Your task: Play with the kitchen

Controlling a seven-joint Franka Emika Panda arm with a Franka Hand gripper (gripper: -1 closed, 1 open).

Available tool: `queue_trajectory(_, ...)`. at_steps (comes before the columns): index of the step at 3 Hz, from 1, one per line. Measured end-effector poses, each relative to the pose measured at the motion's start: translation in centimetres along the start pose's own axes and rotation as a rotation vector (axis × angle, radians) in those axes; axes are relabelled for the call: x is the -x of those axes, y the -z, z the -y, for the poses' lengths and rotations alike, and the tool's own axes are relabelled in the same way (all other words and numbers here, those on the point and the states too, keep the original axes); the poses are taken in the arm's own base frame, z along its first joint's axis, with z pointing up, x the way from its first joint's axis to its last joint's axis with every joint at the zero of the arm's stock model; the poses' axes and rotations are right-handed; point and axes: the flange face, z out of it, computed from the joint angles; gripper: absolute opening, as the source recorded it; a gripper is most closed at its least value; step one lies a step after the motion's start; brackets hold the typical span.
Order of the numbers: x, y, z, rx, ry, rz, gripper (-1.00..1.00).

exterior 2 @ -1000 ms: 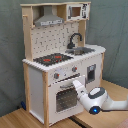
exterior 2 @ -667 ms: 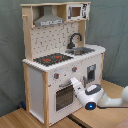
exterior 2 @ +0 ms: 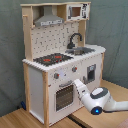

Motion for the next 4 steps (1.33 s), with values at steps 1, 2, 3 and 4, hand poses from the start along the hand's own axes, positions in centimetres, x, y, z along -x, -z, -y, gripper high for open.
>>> queue_trajectory(1,0.1,0.4,0.0,0.001,0.000,-0.002,1.00)
queue_trajectory(2,0.1,0.8,-0.1,0.003,0.000,-0.005,1.00)
queue_trajectory(3,0.6,3.9,-0.8,0.026,0.001,-0.031,1.00)
queue_trajectory(4,0.4,6.7,-2.3,0.060,0.001,-0.056,1.00)
